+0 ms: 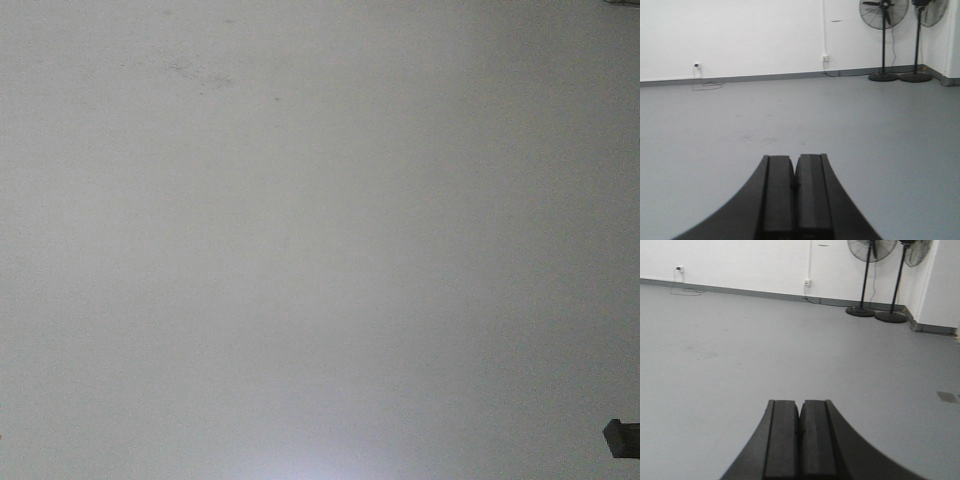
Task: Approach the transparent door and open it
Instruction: 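Drive the base forward across the grey floor, turning toward the door, then drive up to the white-framed glass sliding door on the wooden platform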
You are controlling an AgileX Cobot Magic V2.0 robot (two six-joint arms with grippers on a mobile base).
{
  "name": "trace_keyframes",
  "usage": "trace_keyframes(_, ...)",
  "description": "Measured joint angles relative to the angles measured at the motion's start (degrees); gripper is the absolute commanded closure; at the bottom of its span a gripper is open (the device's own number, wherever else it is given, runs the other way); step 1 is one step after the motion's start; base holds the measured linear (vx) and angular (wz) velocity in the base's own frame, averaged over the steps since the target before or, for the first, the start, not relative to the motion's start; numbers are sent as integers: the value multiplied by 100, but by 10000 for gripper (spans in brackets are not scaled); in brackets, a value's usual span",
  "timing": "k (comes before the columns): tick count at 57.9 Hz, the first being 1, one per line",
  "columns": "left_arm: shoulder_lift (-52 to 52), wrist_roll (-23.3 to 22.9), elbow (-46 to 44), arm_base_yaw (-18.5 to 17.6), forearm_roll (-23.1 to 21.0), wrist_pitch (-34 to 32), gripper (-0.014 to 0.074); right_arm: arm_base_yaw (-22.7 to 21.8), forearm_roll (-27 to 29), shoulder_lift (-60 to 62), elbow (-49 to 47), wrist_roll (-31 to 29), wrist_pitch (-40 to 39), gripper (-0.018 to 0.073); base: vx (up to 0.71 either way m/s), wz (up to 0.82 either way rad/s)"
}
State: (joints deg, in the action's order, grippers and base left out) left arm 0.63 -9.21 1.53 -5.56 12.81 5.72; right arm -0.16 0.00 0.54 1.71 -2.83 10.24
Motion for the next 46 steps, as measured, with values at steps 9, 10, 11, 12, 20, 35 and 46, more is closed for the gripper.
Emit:
trace_keyframes(9, 0, 0, 0, 0, 0, 0, 602, 0, 0, 0, 0, 0, 0, 567, 46, 29)
trace_keyframes(10, 0, 0, 0, 0, 0, 0, 602, 0, 0, 0, 0, 0, 0, 567, 47, 29)
trace_keyframes(11, 0, 0, 0, 0, 0, 0, 602, 0, 0, 0, 0, 0, 0, 567, 47, 29)
trace_keyframes(12, 0, 0, 0, 0, 0, 0, 602, 0, 0, 0, 0, 0, 0, 567, 47, 29)
trace_keyframes(20, 0, 0, 0, 0, 0, 0, 602, 0, 0, 0, 0, 0, 0, 567, 47, 28)
trace_keyframes(35, 0, 0, 0, 0, 0, 0, 602, 0, 0, 0, 0, 0, 0, 567, 48, 28)
trace_keyframes(46, 0, 0, 0, 0, 0, 0, 602, 0, 0, 0, 0, 0, 0, 567, 50, 35)
